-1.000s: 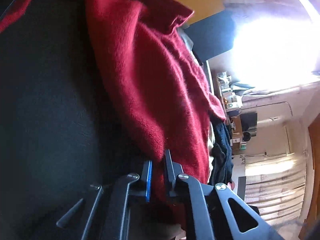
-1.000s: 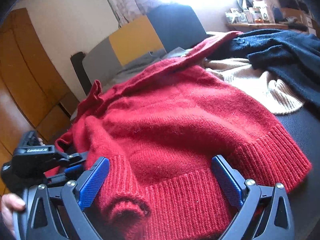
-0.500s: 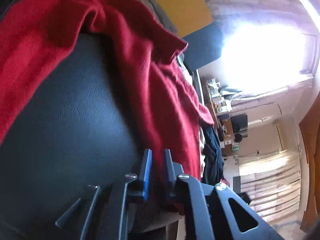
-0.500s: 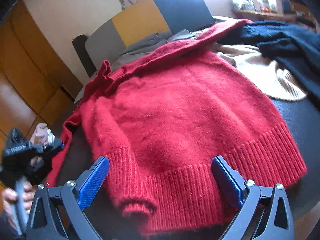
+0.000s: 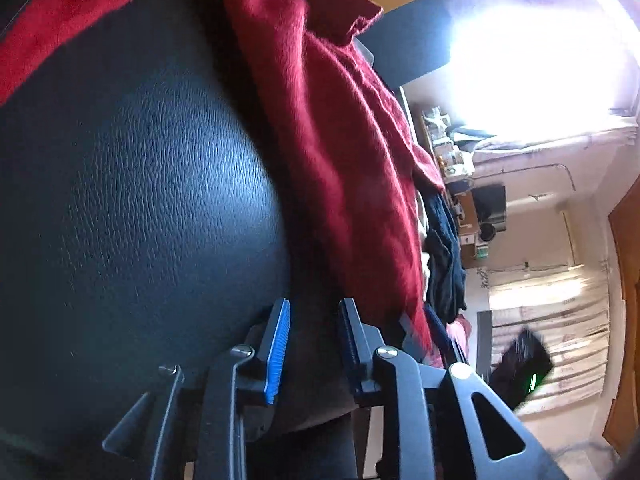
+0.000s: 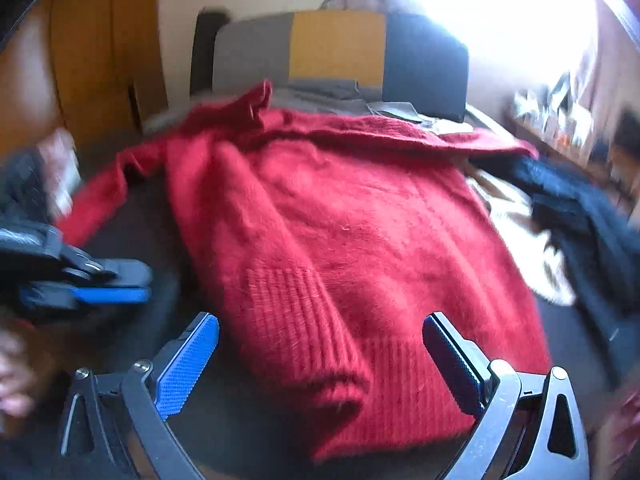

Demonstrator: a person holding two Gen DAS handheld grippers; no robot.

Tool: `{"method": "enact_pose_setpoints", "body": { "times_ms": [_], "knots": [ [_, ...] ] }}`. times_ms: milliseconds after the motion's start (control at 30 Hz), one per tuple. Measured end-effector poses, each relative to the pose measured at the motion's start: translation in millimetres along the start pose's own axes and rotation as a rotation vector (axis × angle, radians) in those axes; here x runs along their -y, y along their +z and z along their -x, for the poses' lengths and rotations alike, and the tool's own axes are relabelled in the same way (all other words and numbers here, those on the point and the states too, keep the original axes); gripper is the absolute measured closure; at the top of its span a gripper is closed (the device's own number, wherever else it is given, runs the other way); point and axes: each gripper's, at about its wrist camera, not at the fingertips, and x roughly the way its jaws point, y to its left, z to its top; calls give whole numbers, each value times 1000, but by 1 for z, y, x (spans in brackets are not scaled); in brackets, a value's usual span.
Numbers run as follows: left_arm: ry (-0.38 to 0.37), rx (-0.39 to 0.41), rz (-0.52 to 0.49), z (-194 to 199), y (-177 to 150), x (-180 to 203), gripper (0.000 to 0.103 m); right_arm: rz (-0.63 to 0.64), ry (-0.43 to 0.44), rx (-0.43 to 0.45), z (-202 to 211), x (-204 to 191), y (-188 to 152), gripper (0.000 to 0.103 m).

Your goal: Fold clothes

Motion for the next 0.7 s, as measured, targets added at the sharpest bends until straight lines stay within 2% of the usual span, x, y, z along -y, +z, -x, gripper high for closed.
{"method": "enact_pose_setpoints", "body": {
  "times_ms": [67,133,200,300,367,433,600,700],
  "knots": [
    [-19,-7,0,-1,-2,-3,77,-86,-5,18,-4,19,10,3],
    [-38,-4,-10,-3,-3,0,77,-91,-52,7,-13,35,19,3],
    [-90,-10,-1,-7,-1,2,74,-90,-99,-7,-23,51,29,1],
    [-127,-13,10,-17,3,9,70,-221,28,-123,-56,84,30,0],
    [-104,-6,0,-25,7,15,68,-298,78,-85,-62,102,26,0],
    [-105,-2,-5,-35,9,21,65,-252,60,-74,-65,101,24,0],
    [-127,19,7,-63,17,34,58,-260,76,-50,-62,105,21,0],
    [-163,65,50,-69,17,31,54,-260,75,-38,-61,106,22,0]
  ]
}}
